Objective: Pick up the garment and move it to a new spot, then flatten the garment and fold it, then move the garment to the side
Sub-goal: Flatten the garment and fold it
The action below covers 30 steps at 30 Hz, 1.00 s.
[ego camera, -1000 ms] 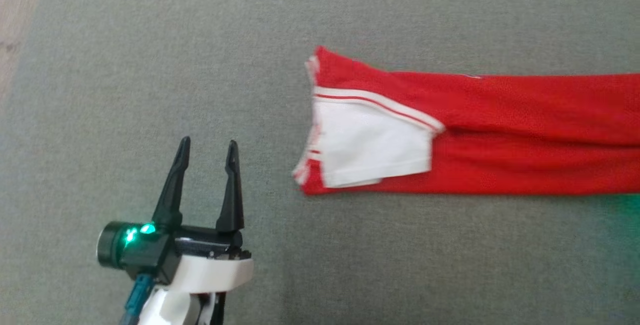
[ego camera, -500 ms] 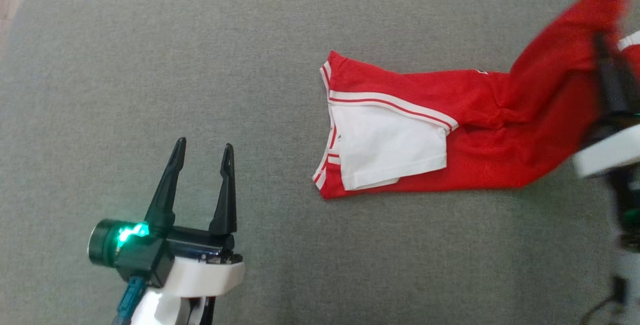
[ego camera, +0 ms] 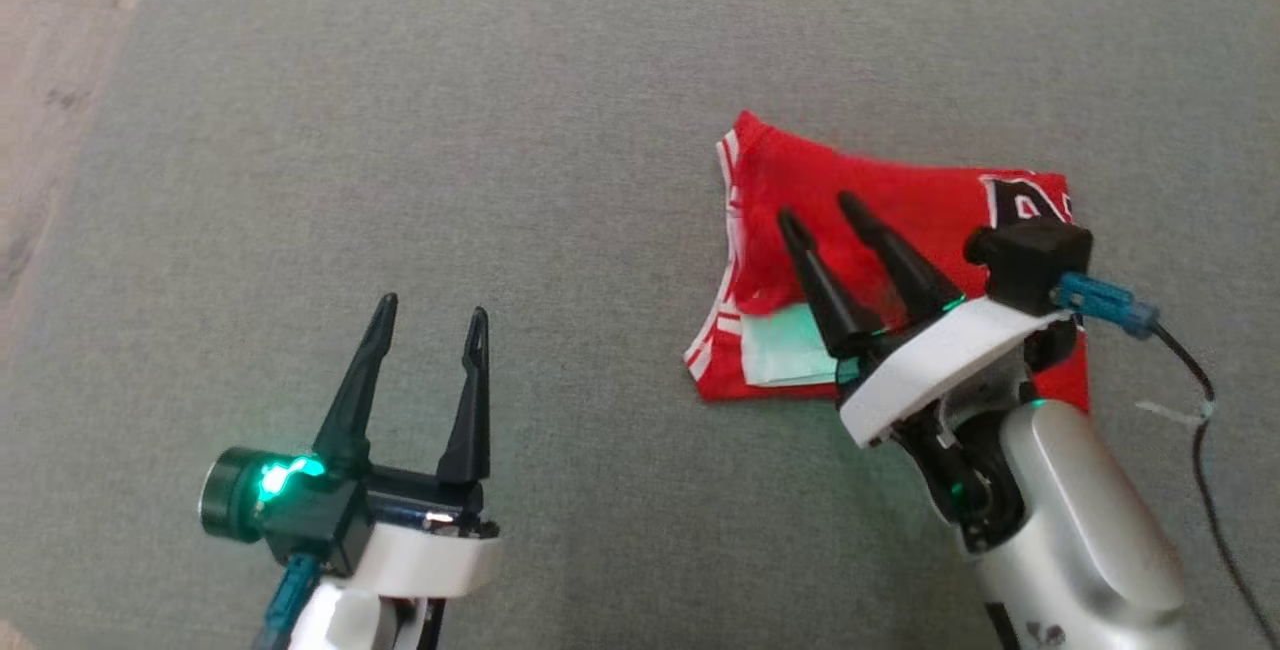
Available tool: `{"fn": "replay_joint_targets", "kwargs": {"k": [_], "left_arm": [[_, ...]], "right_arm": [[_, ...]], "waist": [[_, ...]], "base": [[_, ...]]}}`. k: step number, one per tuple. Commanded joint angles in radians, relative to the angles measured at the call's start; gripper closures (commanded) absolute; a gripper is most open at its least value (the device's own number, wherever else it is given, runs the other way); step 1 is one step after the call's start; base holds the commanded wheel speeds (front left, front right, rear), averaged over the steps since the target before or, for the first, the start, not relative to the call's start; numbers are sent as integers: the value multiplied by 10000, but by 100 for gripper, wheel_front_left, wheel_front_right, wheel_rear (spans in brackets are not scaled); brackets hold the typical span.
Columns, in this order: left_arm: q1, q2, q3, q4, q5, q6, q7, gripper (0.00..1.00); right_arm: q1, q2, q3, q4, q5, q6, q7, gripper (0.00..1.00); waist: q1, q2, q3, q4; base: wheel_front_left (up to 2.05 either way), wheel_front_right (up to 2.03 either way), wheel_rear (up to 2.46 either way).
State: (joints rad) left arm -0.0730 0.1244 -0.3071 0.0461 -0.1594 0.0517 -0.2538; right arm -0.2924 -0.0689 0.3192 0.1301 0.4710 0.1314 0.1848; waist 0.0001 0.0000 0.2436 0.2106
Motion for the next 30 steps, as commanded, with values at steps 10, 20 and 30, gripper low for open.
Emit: {"fn": "replay_joint_targets", "kwargs": {"k": [10,20,30], "left_arm": [[486,-326,1027,-306,-14,32,-80,0],[1823,-555,1668,-361,32,295,-80,0],[2751,-671,2178,-432,90,326,-80,0]], "right_arm": [[-25,-214,-1037,257,-281,-7,-2610,0],[2401,-1430,-1479,1120,-1286,-7,-4440,0],[3182,-1085,-1583,866,-2100,-7,-4463,0]], "waist": [[-1,0,-936,-238],[-1,0,-2492,-994],[-1,0,-2857,-1466]], "base": [[0,0,0],[0,0,0],[0,0,0]]}}
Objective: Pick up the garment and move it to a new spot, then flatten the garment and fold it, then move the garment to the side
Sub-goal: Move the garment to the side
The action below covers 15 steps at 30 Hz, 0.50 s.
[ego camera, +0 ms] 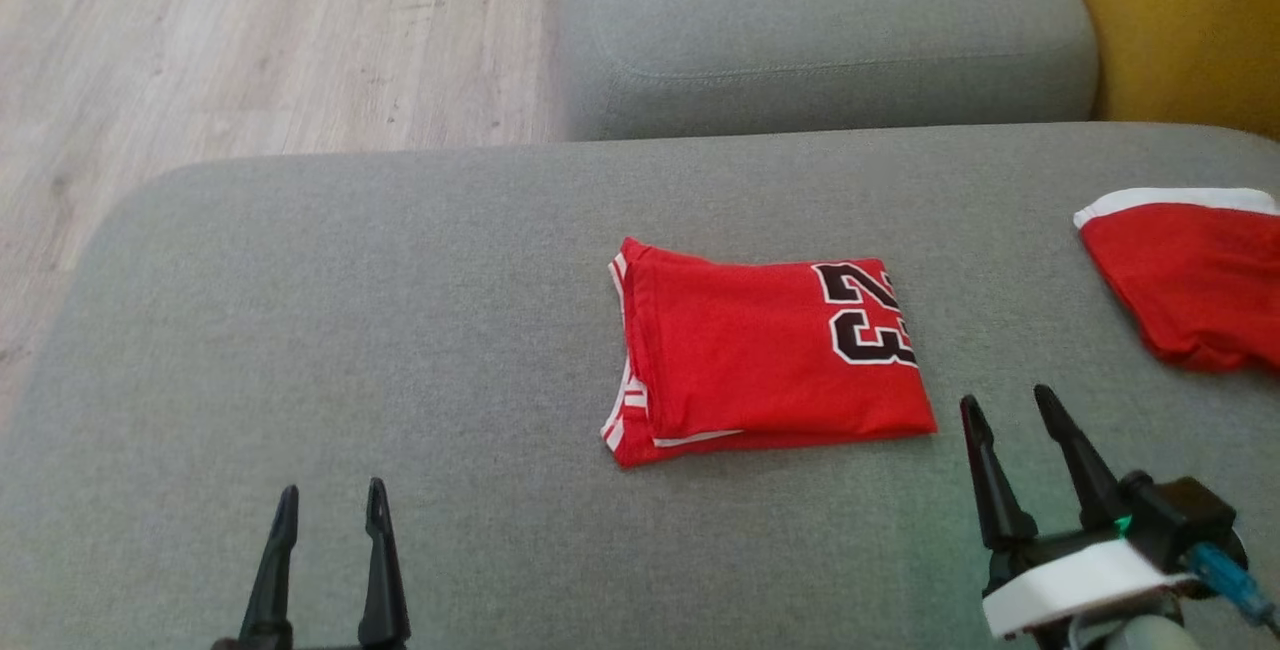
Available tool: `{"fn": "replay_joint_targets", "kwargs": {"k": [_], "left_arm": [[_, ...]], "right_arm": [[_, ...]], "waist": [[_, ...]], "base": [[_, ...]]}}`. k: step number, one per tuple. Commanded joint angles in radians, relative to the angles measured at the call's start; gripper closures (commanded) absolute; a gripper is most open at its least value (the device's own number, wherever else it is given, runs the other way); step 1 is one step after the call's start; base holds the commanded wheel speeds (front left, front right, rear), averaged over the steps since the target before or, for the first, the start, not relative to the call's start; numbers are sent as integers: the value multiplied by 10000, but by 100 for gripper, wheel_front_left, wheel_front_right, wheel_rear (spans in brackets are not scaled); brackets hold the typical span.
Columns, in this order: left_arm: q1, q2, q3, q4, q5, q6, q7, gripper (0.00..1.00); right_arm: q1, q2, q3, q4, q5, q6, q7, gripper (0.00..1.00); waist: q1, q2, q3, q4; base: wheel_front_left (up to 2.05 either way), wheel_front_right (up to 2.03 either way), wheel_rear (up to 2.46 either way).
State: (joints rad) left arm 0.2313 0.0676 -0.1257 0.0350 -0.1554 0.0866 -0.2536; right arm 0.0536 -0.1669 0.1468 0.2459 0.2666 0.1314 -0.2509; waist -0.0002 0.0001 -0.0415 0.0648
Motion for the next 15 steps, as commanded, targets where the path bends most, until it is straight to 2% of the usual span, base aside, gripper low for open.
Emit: {"fn": "replay_joint_targets", "kwargs": {"k": [1,15], "left_arm": [[-274,-111,377,-312,56,-43,-82,0],[-336,-157,368,-152,260,-434,-82,0]], "right_arm": [[-265,-81,136,-286,-88,-7,-106,0],[-87,290,-399,-293,-221,-7,-108,0]], "waist": [[2,-1,-8,-12],[2,-1,82,26]], "base": [[0,0,0],[0,0,0]]}}
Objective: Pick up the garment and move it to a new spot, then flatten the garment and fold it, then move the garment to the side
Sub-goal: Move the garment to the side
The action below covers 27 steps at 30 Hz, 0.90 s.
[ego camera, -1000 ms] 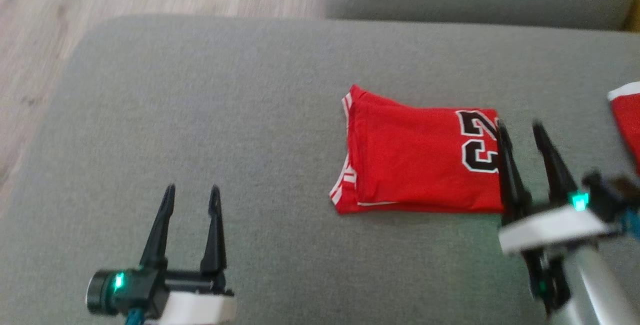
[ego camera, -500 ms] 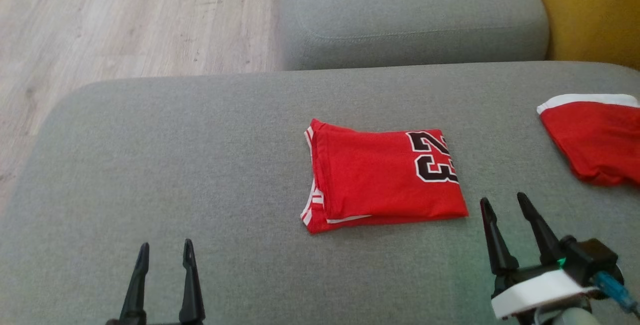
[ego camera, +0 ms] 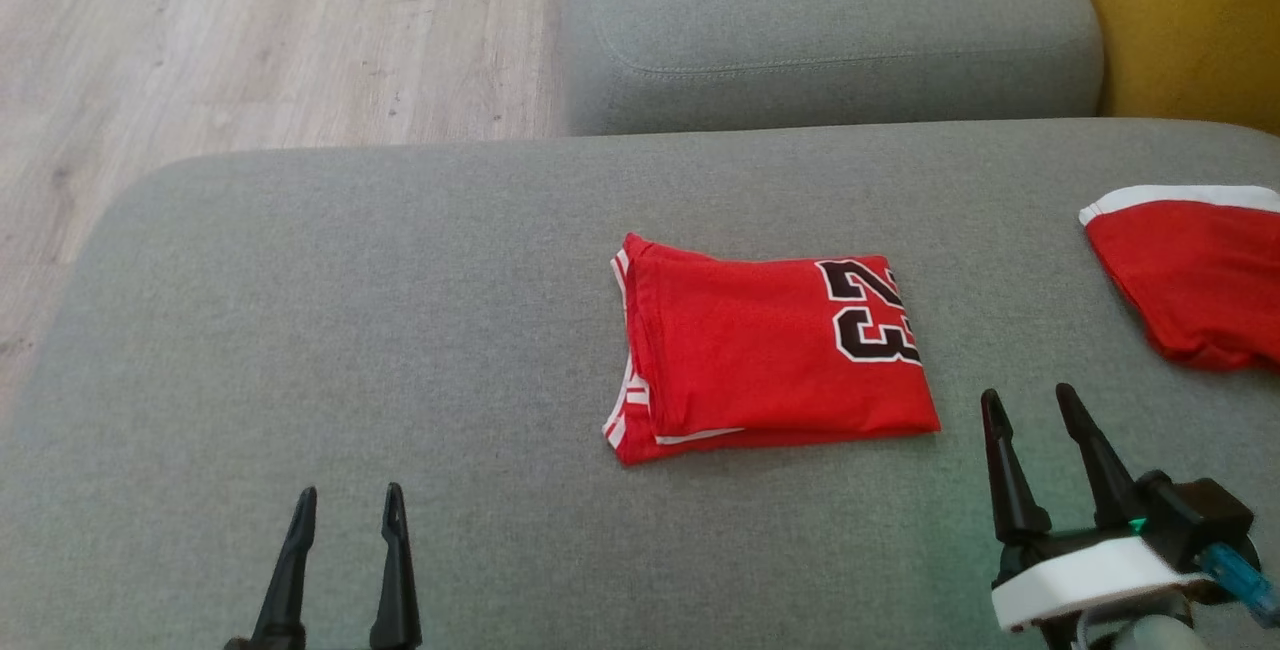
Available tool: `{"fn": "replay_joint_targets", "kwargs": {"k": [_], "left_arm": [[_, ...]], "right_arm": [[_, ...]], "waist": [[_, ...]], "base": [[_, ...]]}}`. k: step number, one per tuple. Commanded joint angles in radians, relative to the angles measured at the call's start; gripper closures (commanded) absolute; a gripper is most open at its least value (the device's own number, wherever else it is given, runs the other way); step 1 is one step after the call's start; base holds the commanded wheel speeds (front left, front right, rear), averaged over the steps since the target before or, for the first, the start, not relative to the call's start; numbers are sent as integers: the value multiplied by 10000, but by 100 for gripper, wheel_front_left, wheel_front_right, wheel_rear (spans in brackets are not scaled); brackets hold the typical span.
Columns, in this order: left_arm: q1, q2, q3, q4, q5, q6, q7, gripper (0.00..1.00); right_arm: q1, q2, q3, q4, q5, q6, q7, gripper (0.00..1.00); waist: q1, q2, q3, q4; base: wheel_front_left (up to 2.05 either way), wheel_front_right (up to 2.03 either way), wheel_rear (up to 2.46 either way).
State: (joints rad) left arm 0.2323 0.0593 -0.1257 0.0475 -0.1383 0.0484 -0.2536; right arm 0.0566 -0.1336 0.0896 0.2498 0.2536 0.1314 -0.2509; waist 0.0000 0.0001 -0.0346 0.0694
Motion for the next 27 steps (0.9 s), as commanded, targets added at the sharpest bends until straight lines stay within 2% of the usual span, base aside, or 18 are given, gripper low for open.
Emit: {"fn": "replay_joint_targets", "kwargs": {"k": [1,6,13,19,26,27], "left_arm": [[-347,-76,375,-271,100,-57,-82,0],[-394,-82,388,-227,115,-77,-82,0],[-806,-87,174,-252,314,-110,-82,0],[-1565,-89,-241,-331,410,-128,-82,0],[-2131,-90,-658,-217,349,-125,-82,0],[-2185,-90,-674,-203,340,-113,-82,0]], "right_arm": [[-119,-44,179,-328,-110,-7,-108,0],[-230,-52,253,-119,-218,-7,-108,0],[-1283,59,254,1169,-255,-7,-108,0],[-3296,211,-75,2935,-429,-7,42,0],[-5161,383,59,5405,-318,-7,1176,0],[-5296,416,137,5680,-268,-7,1250,13]], "waist": [[0,-1,26,-37],[0,-1,180,-128],[0,-1,831,-26],[0,-1,1787,287],[0,-1,2441,659],[0,-1,2485,684]], "base": [[0,0,0],[0,0,0],[0,0,0],[0,0,0],[0,0,0],[0,0,0]]}}
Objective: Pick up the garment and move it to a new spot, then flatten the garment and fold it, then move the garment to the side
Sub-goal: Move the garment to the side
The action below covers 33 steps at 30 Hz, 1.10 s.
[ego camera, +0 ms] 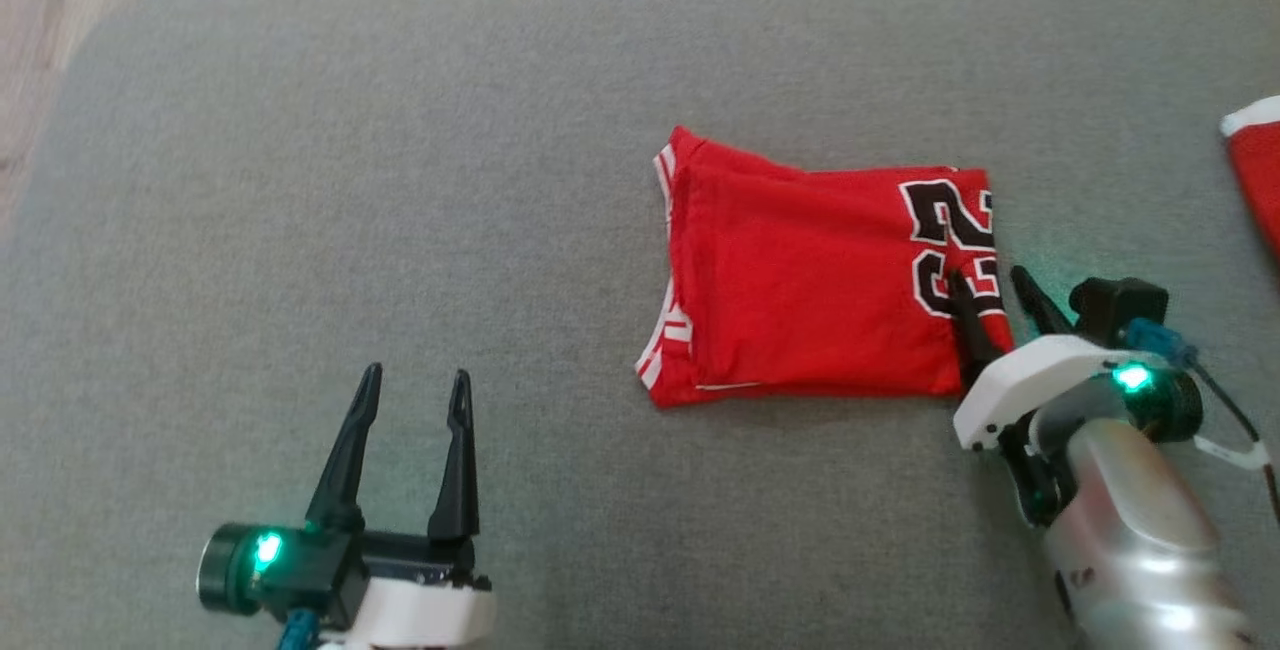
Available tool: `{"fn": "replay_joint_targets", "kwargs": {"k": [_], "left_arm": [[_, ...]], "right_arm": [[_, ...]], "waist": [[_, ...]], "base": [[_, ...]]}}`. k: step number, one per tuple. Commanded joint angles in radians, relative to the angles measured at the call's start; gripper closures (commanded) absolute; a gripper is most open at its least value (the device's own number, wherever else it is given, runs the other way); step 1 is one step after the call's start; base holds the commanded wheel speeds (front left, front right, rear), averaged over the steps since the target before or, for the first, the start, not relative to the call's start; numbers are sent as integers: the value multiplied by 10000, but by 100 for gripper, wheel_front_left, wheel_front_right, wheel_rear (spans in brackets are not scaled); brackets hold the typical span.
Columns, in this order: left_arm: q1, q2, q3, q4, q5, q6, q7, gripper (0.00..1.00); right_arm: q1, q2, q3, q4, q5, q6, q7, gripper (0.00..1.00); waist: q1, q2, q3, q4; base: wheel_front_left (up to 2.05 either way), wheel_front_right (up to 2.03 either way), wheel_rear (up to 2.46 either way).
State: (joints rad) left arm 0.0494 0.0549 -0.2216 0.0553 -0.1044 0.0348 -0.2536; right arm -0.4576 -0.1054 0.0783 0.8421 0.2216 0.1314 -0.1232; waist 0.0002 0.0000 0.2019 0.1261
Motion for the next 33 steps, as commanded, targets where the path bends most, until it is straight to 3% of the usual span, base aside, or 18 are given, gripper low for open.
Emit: {"fn": "replay_joint_targets", "kwargs": {"k": [1,3,7,11,18,22,23,26,27,28,29,33], "left_arm": [[-398,-46,283,-271,-10,39,-82,0],[-455,-46,301,-264,-23,62,-82,0],[-528,-46,424,-461,-100,103,-82,0],[-646,-46,466,-877,-114,33,-82,0],[-1021,-47,680,-1279,-229,-210,-82,0],[-1304,-47,764,-1271,-217,-359,-82,0],[-1427,-47,781,-1277,-227,-407,-82,0],[-1515,-47,809,-1277,-268,-425,-82,0],[-1539,-47,836,-1266,-307,-421,-82,0],[-1555,-47,863,-1244,-336,-424,-82,0],[-1576,-47,892,-1209,-351,-409,-82,0],[-1606,-47,1014,-980,-696,-277,-82,0]], "right_arm": [[-266,159,258,12,107,-7,-10,46],[-449,187,373,413,111,-7,-87,100],[-877,69,468,678,8,-7,-580,100],[-1431,-546,487,374,-398,-7,-907,100],[-2068,-2662,96,-751,-1020,-7,-486,100],[-2132,-4015,-402,-1582,-1131,-7,156,100],[-2051,-4621,-756,-2077,-1134,-7,549,100],[-1907,-5152,-1232,-2615,-1184,-7,938,100],[-1807,-5362,-1492,-2867,-1241,-7,1119,91],[-1687,-5513,-1772,-3091,-1328,-7,1299,35],[-1574,-5588,-2099,-3311,-1428,-7,1440,0],[-840,-5044,-2882,-4293,-1951,-7,1831,0]], "waist": [[-2,0,155,129],[-2,0,225,122],[-2,0,432,-173],[-2,0,773,-650],[-2,0,1480,-1355],[-2,0,1811,-1380],[-2,0,1965,-1307],[-2,0,2089,-1223],[-2,0,2132,-1187],[-2,0,2159,-1150],[-2,0,2165,-1095],[-2,0,1834,-896]], "base": [[0,0,0],[0,0,0],[0,0,0],[0,0,0],[0,0,0],[0,0,0],[0,0,0],[0,0,0],[0,0,0],[0,0,0],[0,0,0],[0,0,0]]}}
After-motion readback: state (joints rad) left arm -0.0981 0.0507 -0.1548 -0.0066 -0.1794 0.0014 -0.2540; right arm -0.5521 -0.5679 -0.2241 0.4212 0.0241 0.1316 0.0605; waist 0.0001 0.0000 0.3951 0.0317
